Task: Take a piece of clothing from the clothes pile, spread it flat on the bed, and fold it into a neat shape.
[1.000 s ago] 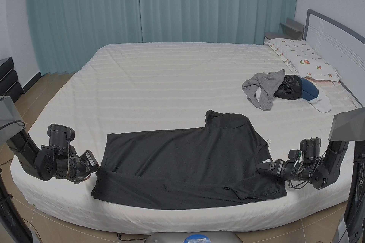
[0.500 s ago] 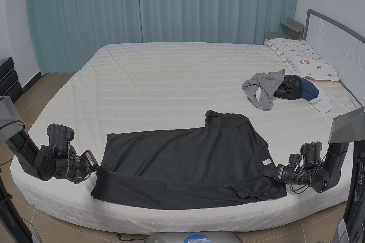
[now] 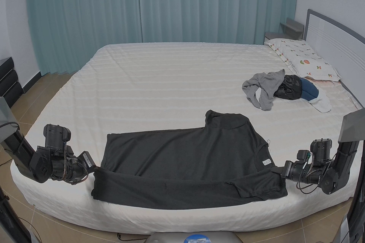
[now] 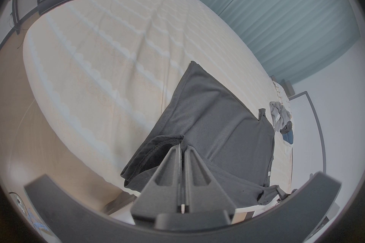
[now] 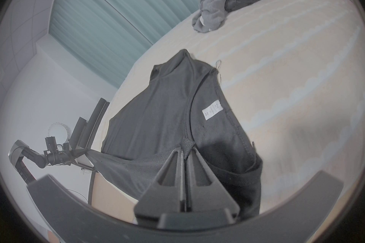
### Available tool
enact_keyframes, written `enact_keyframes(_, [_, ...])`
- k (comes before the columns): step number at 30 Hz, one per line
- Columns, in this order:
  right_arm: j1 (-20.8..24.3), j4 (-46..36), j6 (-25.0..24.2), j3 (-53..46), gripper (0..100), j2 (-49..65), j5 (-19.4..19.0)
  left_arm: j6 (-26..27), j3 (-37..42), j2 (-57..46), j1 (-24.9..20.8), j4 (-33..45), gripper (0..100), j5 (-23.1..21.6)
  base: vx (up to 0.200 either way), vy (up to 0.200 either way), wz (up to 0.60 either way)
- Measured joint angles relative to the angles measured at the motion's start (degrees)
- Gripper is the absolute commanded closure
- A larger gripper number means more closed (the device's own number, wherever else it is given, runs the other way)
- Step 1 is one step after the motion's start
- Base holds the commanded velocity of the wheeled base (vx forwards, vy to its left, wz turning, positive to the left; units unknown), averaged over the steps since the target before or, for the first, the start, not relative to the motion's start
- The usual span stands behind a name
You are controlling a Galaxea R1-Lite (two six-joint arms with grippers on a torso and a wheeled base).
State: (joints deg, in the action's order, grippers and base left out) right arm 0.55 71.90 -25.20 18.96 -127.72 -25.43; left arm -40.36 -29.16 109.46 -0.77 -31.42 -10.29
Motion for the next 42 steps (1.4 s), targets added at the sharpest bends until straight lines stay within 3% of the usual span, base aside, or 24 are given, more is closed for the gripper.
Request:
enact_keyframes(12, [-3.27,3.61,-0.23,-9.09,100,9.42,-1.89,1.33,4.28,-3.54,0.13,-0.20,100,0.39,0.000,0.000,0.00])
enact_keyframes(24, [-3.61,9.41,0.10,-17.55,100,14.98,-2.56,4.00,8.98,-9.48,0.77,0.09,100,0.15,0.000,0.000,0.00])
enact_keyframes(42, [-2.76,-8.62,5.83,-17.97,100,26.19,-1.58,8.75,13.97,-13.98,2.61,0.40,100,0.11,0.000,0.000,0.00])
